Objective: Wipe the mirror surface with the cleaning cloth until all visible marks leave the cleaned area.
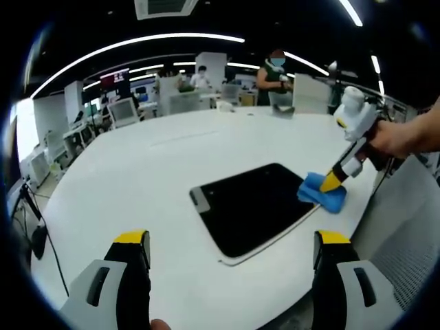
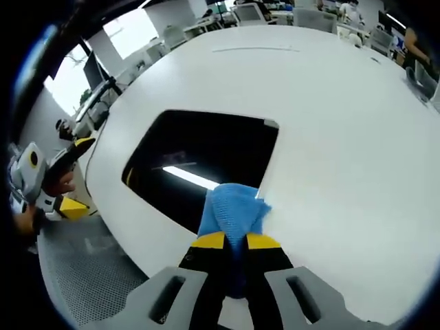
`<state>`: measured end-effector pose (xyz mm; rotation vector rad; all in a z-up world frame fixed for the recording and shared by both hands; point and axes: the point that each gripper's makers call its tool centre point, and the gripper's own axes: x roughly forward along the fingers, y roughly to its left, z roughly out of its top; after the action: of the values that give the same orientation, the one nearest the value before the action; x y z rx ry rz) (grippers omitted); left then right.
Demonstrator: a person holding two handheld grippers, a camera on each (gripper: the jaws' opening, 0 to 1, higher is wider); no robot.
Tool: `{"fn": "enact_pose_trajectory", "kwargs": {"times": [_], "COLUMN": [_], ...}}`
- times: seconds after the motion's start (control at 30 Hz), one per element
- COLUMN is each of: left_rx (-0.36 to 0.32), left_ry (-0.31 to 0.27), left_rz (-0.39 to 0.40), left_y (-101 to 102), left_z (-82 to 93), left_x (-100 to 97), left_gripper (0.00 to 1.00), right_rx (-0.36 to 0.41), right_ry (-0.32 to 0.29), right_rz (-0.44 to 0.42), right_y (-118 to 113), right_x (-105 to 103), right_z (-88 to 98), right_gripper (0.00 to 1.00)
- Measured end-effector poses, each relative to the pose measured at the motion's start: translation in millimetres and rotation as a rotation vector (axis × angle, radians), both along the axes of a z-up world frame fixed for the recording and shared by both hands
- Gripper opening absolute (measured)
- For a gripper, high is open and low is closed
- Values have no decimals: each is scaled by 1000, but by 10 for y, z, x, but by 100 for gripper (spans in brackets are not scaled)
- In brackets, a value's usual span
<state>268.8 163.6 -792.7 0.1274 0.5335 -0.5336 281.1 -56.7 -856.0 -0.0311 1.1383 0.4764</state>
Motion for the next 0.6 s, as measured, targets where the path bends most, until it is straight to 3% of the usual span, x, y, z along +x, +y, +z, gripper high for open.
{"fn": "enact_pose_trajectory", "kwargs": {"times": [0.6], "left_rx": [-9], "left_ry": [-2], "left_rz": [14], "left_y": [18], "left_z": [-6], "left_x": [13], "left_gripper": [99], "right_rx": [-30], "right_ry": [7], "right_rz": [-10], "right_y": [-16], "right_x": [358], "right_z": [1], "right_gripper": [4]}}
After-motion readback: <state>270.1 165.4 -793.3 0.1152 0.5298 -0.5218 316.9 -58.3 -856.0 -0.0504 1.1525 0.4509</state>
